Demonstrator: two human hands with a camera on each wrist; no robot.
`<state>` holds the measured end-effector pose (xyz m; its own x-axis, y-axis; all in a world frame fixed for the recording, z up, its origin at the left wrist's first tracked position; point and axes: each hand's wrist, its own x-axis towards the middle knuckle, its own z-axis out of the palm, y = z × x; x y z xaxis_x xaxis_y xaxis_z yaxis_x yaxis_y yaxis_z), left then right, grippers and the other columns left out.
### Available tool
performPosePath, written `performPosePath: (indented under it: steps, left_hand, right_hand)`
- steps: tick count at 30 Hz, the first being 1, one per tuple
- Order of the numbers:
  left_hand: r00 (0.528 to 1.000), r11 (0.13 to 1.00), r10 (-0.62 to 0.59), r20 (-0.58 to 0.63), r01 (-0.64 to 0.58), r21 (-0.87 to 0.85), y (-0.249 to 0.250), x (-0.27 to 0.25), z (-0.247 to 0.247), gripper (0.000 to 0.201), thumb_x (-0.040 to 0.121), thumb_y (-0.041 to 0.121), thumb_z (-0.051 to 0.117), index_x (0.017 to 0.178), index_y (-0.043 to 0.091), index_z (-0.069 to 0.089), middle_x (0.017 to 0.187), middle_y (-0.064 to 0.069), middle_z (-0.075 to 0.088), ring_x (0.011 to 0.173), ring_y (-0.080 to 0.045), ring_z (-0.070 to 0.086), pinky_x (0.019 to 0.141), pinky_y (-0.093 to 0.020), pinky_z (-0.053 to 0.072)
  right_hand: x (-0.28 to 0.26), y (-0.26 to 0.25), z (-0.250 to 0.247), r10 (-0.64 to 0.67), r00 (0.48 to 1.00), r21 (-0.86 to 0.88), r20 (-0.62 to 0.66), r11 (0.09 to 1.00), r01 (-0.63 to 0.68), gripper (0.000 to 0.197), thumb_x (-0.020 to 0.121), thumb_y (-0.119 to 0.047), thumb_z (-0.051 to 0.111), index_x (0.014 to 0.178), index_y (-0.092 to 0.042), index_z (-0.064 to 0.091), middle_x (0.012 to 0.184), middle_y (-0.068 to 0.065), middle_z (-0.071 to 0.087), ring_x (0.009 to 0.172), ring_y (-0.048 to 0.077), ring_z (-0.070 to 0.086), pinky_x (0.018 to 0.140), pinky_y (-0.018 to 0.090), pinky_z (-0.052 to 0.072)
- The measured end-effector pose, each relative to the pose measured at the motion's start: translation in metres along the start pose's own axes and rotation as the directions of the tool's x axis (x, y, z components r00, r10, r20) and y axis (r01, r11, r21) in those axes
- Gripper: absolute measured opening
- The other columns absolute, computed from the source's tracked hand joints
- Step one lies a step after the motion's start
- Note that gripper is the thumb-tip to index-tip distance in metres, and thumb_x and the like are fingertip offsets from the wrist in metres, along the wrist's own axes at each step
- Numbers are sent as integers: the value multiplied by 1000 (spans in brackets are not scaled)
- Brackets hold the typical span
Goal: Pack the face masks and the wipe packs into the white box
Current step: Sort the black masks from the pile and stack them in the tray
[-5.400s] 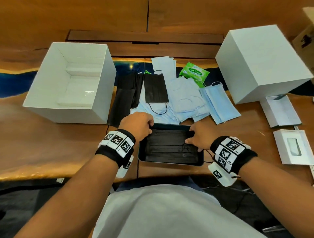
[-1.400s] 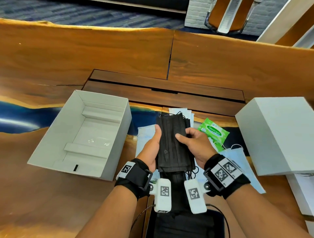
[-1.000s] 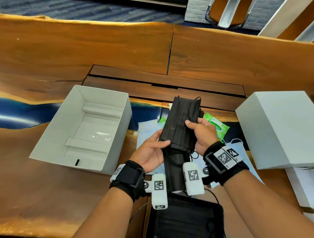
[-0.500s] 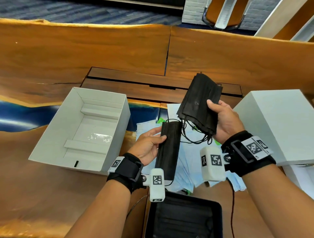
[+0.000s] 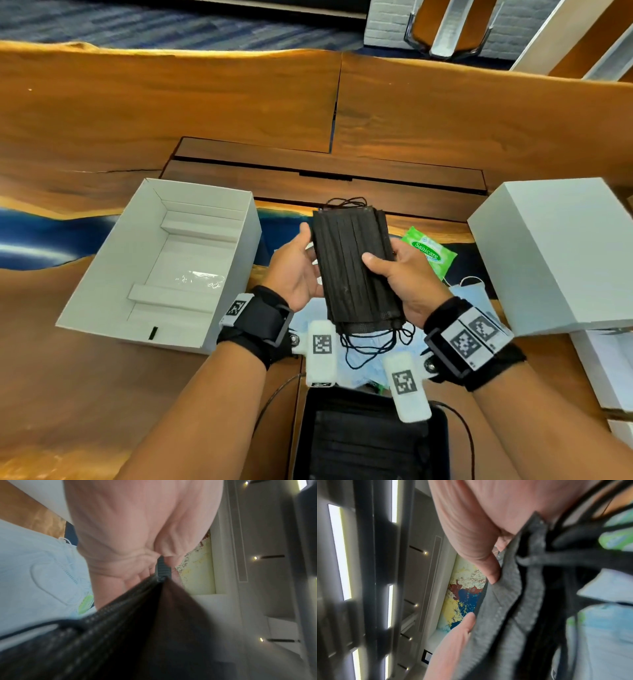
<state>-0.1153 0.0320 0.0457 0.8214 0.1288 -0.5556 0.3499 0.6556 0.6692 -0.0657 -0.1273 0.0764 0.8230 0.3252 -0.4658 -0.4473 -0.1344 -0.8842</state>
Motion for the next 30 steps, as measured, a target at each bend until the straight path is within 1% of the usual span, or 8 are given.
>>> performPosePath:
  steps: [3,7,10,13,17,23,27,30]
  left_hand:
    - [998,998,11,67,-15,59,-2,-6,11,63,96,63,35,129,15,59,121,-10,69,115,-26,65,96,-49,52]
    - [996,991,88,7,-88,101,-3,-9,18,31,93,18,64,123,8,63,114,-15,71,107,-31,67,93,-47,55]
    - [997,996,80,9,-80,49,-3,-9,15,35,91,15,66,125,6,62,118,-18,69,110,-33,66,95,-50,54]
    - [997,995,74,15,-75,73,-6,-11,21,34,92,18,66,123,7,63,117,-16,70,108,-30,67,94,-45,55]
    - [995,993,98,-19,-97,75,-6,-15,20,34,91,20,67,123,8,63,116,-14,71,106,-28,68,92,-44,56]
    - [992,993,103,-70,-98,71,-20,-29,33,32,92,18,66,121,5,64,114,-17,71,105,-30,69,89,-43,57]
    - [980,986,155,-128,-146,78,-22,-39,31,28,93,16,65,120,9,65,111,-12,73,98,-25,71,81,-39,59]
    - [979,983,161,-122,-148,109,-30,-50,26,25,89,9,68,115,9,66,109,-10,73,98,-25,70,84,-43,58]
  right_hand:
    - [0,1,7,-38,999,-75,39,996,41,21,94,-6,58,112,-14,64,110,9,72,97,24,70,83,41,58]
    - [5,4,5,-44,994,-154,97,986,59,36,90,-27,68,123,-17,58,116,5,69,102,19,69,86,37,57]
    - [4,6,-5,156,964,0,216,987,-160,53,83,-39,71,127,-15,56,121,10,68,109,25,66,94,45,54]
    - [-4,8,-7,173,929,82,328,974,-210,39,88,-24,64,123,-6,60,119,16,68,111,29,65,96,42,53]
    - [-5,4,-19,129,961,43,246,989,-144,30,86,-14,68,113,-6,57,117,18,67,102,31,66,90,46,53]
    - [-22,14,-5,100,970,26,221,994,-108,46,86,-10,70,127,-5,49,120,21,65,105,33,67,86,46,57]
    - [-38,14,-19,80,962,-39,260,997,-73,33,86,-2,67,118,-6,60,113,17,70,99,30,69,83,43,59]
    - [-49,20,-30,35,981,-152,193,988,-5,31,82,-2,72,112,-7,64,110,18,71,99,30,70,84,43,58]
